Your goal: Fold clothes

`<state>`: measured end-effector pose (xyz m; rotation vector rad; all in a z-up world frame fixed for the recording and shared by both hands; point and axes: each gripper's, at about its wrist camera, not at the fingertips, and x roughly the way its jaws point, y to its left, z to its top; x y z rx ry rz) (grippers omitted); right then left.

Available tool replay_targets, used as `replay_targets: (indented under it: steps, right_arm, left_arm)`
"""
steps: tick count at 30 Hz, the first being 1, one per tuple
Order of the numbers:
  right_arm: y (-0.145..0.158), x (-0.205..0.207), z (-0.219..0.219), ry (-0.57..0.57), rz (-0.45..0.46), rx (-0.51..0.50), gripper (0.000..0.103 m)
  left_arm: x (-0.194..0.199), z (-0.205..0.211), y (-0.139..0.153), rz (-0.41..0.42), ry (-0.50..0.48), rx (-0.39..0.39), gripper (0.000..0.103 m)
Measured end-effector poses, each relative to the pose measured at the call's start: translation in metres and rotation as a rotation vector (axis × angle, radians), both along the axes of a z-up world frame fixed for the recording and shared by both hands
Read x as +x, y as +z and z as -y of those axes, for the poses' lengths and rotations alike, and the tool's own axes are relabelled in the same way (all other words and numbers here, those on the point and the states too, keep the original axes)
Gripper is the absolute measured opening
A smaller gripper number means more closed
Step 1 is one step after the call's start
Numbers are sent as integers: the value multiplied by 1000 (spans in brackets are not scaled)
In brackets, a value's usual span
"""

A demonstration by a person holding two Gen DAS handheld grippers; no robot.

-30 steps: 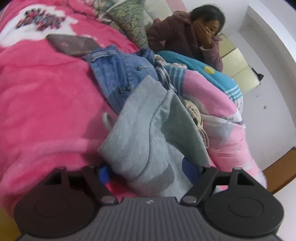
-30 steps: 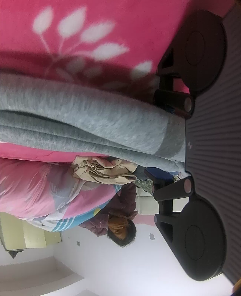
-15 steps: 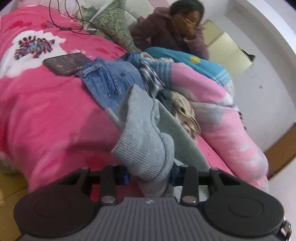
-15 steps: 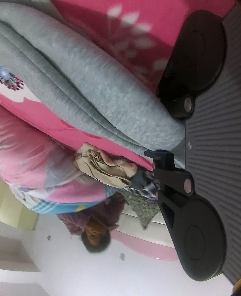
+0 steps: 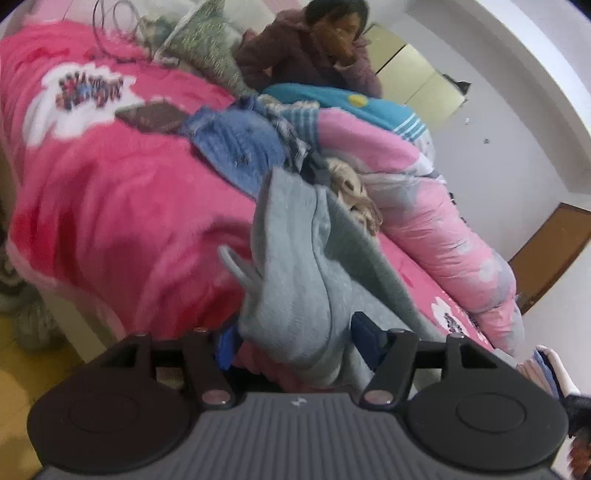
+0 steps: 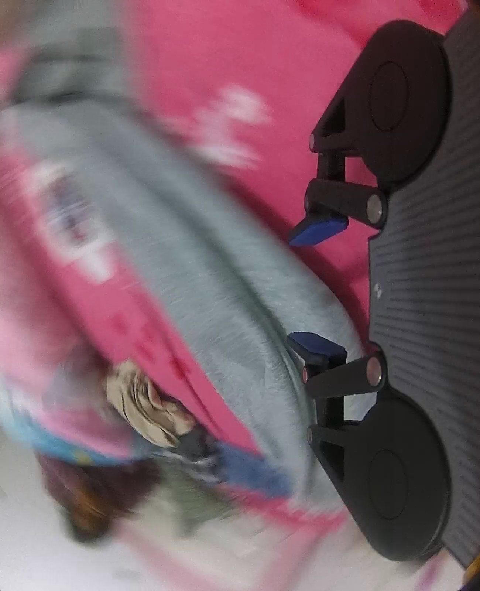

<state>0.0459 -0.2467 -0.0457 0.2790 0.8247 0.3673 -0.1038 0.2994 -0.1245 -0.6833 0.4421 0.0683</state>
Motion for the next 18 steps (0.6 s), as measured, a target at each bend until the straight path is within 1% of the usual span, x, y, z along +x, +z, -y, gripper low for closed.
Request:
replay_targets:
  steps: [1,2,4,5,7,9,11,12,13,14,15,17,18]
  right_arm:
    - [14,-6,-7,41,69,-46,58]
    - [25,-11,-18,98,145,-66,60]
    - [40,-17,-47,231,295,-99,64]
    - [44,-16,-67,306,365,-114,64]
    - [44,-2,-110,414,415,-114,64]
    - [38,26,-159,550,372,-33,64]
    - [27,46,-210,689,315,-19,64]
    - [22,56,-235,759,286,-16,68]
    - [17,66,-261,828,257,-13,78]
    - [8,72,-289,894,234,-47,83]
    - [0,76,-310,915,229,-86,84]
    - [-21,80,-344,942,239,-172,84]
    - [-29,81,-354,956,246,-207,81]
  left_arm:
    - [-5,-3,5,26,9,22,73]
    - [-10,-6,10,51,19,40,77]
    - [-10,-14,16,64,29,51,80]
    - [-8,-18,18,63,32,53,82]
    - [6,-27,19,40,7,48,84]
    - [23,-36,16,20,-22,17,85]
    - [38,-47,12,29,-31,-21,86]
    - [45,-53,11,34,-38,-37,86]
    - [52,-56,9,37,-54,-46,89]
    - [58,-59,8,40,-73,-47,89]
    - [64,-59,6,43,-92,-44,89]
    - [76,-59,4,50,-131,-37,88]
    - [82,-60,2,53,-150,-33,87]
